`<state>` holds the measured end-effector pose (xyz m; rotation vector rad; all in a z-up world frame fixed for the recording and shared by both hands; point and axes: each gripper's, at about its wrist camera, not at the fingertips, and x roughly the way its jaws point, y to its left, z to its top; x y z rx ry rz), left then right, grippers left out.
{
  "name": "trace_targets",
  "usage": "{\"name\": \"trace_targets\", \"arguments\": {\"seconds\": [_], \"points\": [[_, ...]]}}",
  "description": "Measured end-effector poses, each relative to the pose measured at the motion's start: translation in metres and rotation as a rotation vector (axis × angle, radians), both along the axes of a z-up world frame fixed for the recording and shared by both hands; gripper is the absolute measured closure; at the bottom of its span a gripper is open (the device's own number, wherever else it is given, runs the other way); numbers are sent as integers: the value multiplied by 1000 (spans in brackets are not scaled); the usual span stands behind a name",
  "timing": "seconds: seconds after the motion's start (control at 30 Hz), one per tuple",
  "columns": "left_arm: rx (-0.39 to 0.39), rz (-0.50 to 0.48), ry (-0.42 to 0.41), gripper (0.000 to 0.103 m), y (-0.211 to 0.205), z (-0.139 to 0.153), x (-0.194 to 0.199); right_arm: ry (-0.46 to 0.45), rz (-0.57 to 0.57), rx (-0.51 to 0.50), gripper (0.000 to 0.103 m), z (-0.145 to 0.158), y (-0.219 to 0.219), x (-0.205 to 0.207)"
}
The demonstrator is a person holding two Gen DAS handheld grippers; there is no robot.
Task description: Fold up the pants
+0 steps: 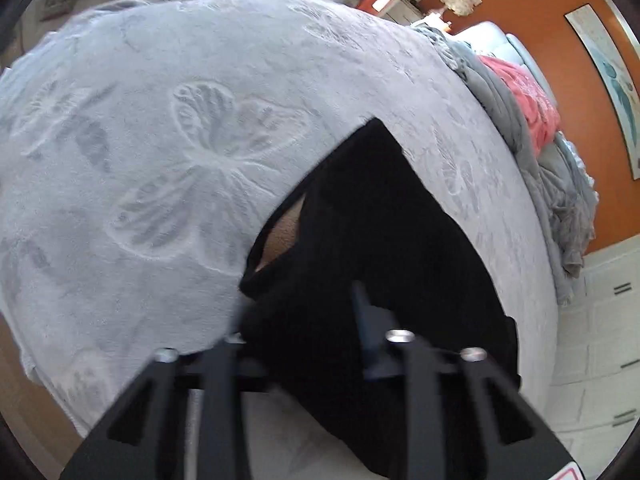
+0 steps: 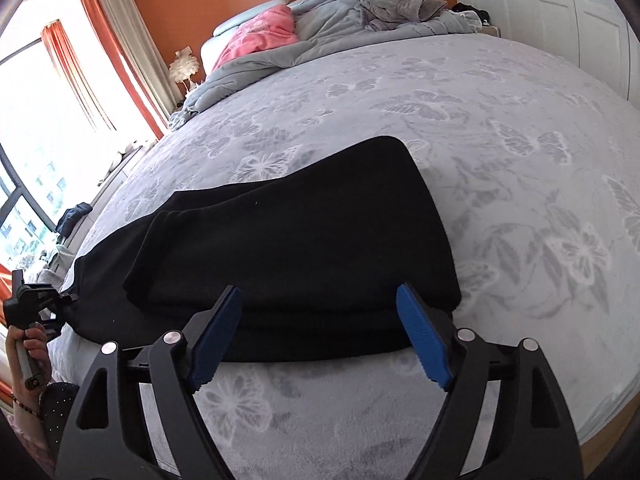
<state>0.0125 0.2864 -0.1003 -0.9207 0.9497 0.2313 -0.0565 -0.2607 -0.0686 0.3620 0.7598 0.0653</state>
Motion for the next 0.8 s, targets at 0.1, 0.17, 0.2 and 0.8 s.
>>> {"name": "trace_targets", "arguments": {"seconds": [0.1,0.17,0.2,0.8], "points": [[7,20,-41,90,-3,24,1,-39,3,90,20,-2,-9,-6],[88,-12,-98,90,-21,58,2,-71,17,105,17,0,-9,-9],[130,-42,-135,90,-36,79,4,-79,28,118,17,1,-9,-9],[329,-639,-110,81,-355,68,47,-180,69,364,16,2,-37,-16]]}}
